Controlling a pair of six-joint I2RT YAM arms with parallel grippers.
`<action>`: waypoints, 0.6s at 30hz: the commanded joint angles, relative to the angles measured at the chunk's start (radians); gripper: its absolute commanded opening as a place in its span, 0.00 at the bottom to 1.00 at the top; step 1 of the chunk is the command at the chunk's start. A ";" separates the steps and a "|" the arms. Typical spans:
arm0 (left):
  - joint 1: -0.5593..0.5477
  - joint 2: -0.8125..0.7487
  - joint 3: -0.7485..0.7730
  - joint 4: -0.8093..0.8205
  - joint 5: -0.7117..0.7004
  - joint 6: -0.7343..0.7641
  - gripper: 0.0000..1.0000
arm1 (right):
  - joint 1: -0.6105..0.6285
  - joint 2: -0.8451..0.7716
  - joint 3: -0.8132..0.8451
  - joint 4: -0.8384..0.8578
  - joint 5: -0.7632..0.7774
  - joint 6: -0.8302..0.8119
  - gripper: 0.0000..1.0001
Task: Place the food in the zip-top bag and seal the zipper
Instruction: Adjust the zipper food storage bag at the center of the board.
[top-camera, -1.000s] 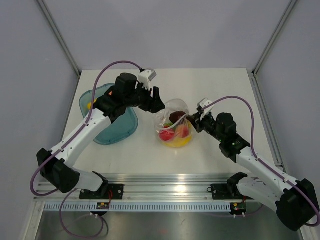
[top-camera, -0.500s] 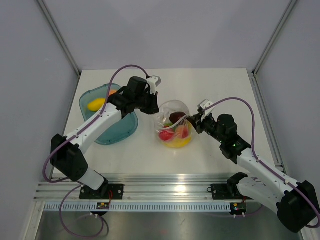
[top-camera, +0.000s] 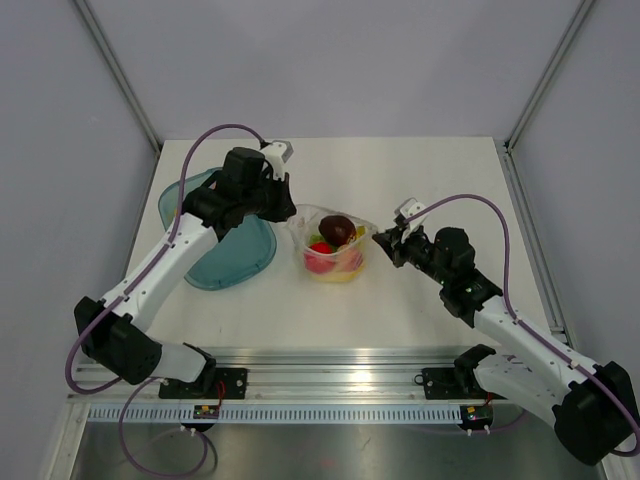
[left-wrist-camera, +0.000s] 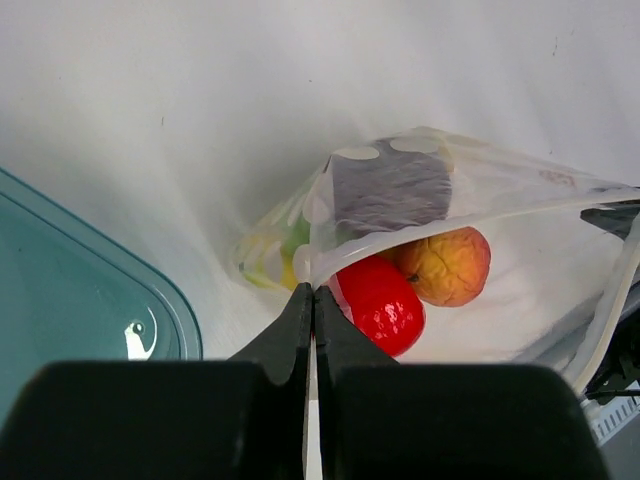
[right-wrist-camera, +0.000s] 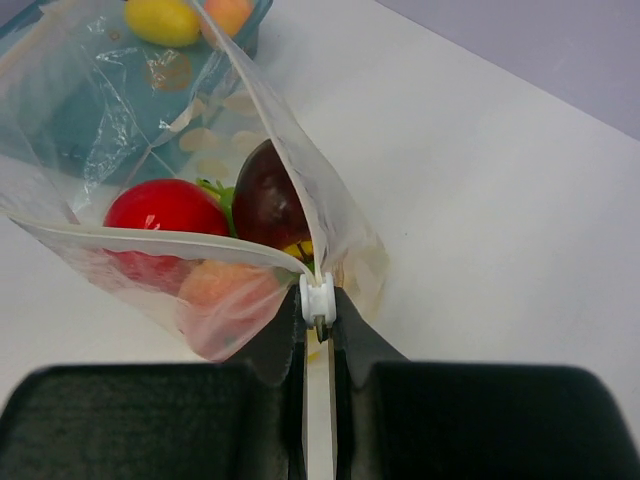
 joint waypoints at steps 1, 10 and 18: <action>0.006 -0.006 -0.002 -0.024 -0.022 0.021 0.05 | -0.004 0.001 0.069 0.046 -0.029 -0.027 0.00; -0.002 -0.131 0.037 0.132 0.133 0.141 0.66 | -0.005 0.059 0.107 0.078 -0.101 -0.117 0.00; -0.212 -0.082 0.134 0.133 0.319 0.484 0.61 | -0.013 0.096 0.142 -0.014 -0.245 -0.200 0.00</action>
